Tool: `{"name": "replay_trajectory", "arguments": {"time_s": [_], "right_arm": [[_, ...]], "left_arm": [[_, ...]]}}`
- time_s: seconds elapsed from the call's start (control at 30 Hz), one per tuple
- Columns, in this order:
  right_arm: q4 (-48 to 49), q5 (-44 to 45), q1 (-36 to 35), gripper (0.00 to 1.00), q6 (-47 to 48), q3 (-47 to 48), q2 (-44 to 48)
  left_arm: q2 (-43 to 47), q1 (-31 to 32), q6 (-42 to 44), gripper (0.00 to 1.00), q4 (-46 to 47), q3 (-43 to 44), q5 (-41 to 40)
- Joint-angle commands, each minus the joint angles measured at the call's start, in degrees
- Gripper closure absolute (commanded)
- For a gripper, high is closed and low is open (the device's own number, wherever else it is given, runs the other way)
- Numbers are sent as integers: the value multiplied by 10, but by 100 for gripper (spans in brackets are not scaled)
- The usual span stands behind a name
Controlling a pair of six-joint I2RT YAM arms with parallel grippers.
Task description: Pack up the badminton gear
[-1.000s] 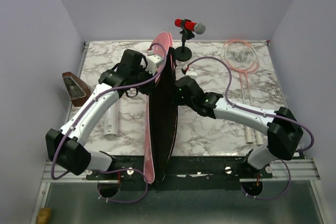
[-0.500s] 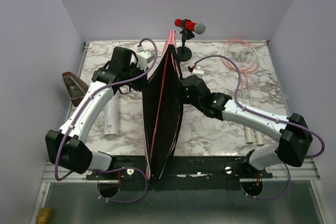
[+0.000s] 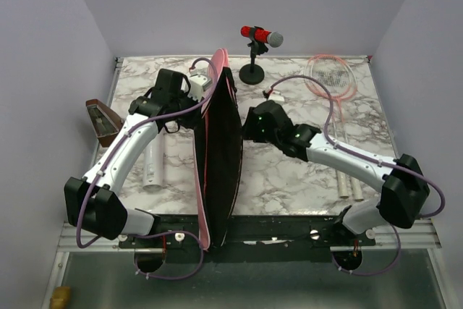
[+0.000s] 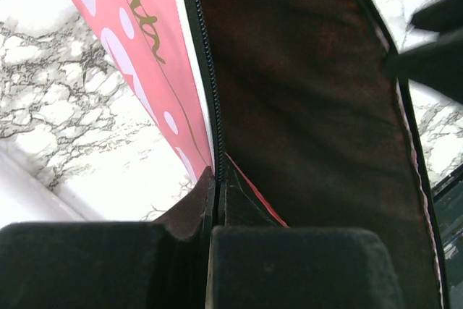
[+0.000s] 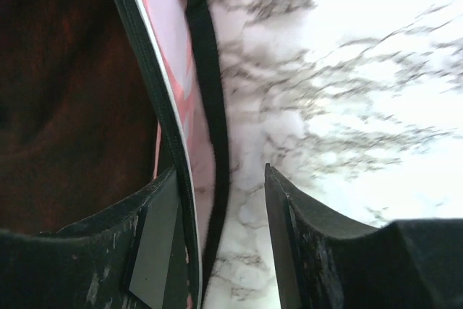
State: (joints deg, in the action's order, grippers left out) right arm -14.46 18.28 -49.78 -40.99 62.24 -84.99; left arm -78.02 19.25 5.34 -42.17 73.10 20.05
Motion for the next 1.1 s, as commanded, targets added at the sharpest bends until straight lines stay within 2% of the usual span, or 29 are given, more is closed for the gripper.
{"name": "replay_trajectory", "arguments": {"time_s": [0.0, 0.1, 0.2, 0.37, 0.43, 0.53, 0.7, 0.93, 1.07], "right_arm": [[-22, -36, 82, 41, -1, -2, 75], [-48, -56, 185, 41, -1, -7, 103], [-86, -9, 278, 41, 8, 2, 90], [-82, -17, 444, 43, 14, 34, -16], [-88, -16, 482, 43, 28, 67, -81], [-108, 22, 493, 43, 62, 125, -161], [-102, 57, 514, 43, 116, 171, -235], [-99, 105, 522, 42, 169, 193, -282], [-95, 91, 529, 42, 184, 198, -294]], "left_arm": [[1, -1, 5, 100, 18, -5, -12], [4, -1, 0, 100, 20, -4, -3], [5, -1, -3, 100, 23, -5, 9], [8, -1, -7, 100, 27, -9, 24], [9, -1, -4, 100, 28, -12, 30], [14, -2, -3, 100, 28, -13, 34], [15, -2, -6, 100, 32, -17, 46], [12, -2, -12, 100, 40, -23, 59], [8, -2, -15, 100, 41, -23, 63]]}}
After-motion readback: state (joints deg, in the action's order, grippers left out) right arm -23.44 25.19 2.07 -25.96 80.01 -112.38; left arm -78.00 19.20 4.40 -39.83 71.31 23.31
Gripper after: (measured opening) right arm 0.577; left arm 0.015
